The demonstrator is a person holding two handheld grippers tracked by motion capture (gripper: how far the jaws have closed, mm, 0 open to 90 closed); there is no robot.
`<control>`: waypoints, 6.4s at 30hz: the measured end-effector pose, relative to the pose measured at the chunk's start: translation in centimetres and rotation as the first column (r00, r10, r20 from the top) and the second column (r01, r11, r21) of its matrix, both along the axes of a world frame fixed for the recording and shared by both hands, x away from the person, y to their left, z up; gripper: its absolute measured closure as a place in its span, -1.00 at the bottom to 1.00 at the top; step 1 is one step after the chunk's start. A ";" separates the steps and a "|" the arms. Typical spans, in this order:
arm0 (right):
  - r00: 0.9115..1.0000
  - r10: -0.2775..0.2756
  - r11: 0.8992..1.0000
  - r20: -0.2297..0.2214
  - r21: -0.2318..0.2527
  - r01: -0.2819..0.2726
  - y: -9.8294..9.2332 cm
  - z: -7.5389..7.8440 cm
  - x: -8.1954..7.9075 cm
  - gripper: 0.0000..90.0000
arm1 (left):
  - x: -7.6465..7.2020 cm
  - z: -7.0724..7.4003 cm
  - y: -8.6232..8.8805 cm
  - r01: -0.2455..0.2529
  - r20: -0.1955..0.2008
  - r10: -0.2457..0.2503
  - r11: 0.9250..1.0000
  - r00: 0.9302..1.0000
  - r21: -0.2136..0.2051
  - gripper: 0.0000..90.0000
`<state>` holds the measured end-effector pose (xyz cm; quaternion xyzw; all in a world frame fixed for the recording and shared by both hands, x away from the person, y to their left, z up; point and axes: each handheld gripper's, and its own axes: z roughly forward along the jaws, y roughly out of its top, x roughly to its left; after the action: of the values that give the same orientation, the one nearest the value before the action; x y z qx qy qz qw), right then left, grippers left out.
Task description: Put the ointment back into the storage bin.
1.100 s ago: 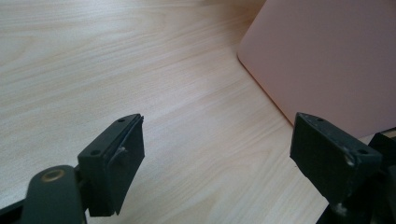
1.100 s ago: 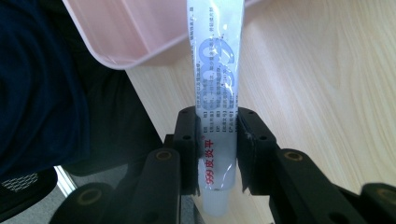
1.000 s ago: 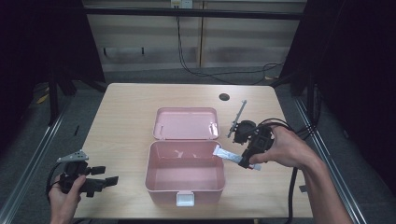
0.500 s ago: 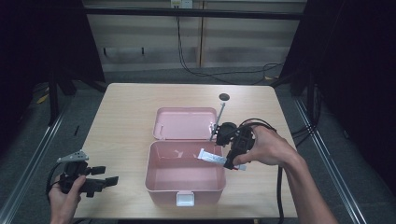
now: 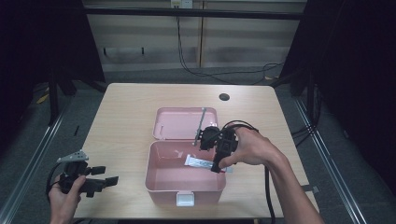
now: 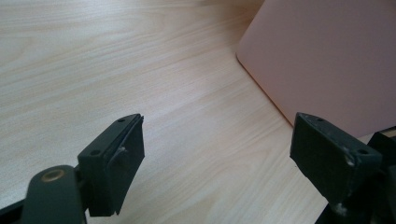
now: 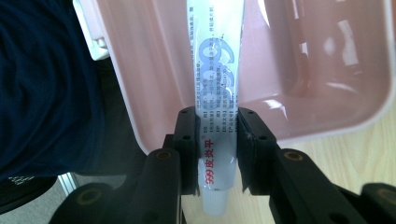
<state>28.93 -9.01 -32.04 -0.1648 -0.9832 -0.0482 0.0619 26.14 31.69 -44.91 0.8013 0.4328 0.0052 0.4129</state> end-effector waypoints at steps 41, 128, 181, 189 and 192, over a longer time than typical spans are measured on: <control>0.980 0.156 0.986 -0.120 -0.042 -0.162 6.1 -6.0 -0.2 0.59 | 0.0 0.0 0.0 0.002 0.002 -0.002 1.000 1.000 0.000 -0.61; 0.975 0.143 0.985 -0.169 -0.076 -0.158 6.7 -9.5 0.1 0.46 | 0.0 0.0 0.0 -0.003 0.001 0.003 1.000 1.000 0.004 -0.61; 1.000 -0.017 0.999 0.006 0.034 0.016 -1.9 0.8 -0.1 0.40 | 0.0 0.0 -0.1 -0.007 -0.003 0.007 1.000 1.000 -0.003 -0.61; 0.997 -0.067 0.997 0.024 0.049 0.066 -4.7 1.0 -0.7 0.39 | 0.0 0.0 -0.1 -0.007 -0.003 0.007 1.000 1.000 -0.001 -0.61; 0.996 -0.090 0.995 0.025 0.051 0.089 -5.6 0.9 -1.1 0.39 | 0.0 -0.1 -0.1 -0.008 -0.001 0.008 1.000 1.000 0.001 -0.61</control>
<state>27.85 -14.57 -31.17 -0.2063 -0.9741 -0.0777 0.0503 26.15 31.56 -44.97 0.7998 0.4362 0.0065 0.4123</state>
